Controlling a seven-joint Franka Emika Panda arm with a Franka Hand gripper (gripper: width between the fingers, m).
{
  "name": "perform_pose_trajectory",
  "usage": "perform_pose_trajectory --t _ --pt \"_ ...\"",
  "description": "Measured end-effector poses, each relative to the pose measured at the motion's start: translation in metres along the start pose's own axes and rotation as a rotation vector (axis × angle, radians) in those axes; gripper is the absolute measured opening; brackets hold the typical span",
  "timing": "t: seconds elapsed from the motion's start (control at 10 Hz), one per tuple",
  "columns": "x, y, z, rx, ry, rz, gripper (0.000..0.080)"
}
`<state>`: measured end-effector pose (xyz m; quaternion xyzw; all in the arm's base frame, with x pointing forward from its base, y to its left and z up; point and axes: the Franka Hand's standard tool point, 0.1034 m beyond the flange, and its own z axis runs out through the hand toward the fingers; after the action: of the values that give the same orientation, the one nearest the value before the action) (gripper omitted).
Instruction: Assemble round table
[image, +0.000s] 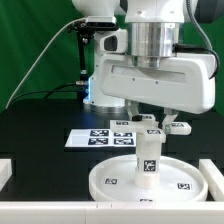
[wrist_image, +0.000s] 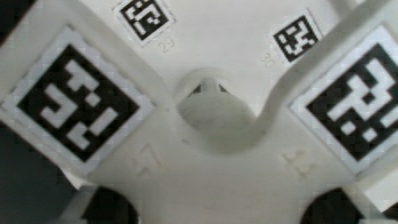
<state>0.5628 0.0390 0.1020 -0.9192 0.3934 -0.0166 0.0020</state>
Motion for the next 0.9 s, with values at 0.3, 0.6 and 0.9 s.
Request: perform_pose_trajectory --t 0.3,0.6,0.9 --pt "-0.002 -0.003 0.000 0.015 -0.010 0.445 0.0439" --pt "-0.002 -0.003 0.001 0.018 -0.009 0.633 0.0468" --pt "-0.004 -0.007 -0.011 0.002 -0.036 0.545 0.0637"
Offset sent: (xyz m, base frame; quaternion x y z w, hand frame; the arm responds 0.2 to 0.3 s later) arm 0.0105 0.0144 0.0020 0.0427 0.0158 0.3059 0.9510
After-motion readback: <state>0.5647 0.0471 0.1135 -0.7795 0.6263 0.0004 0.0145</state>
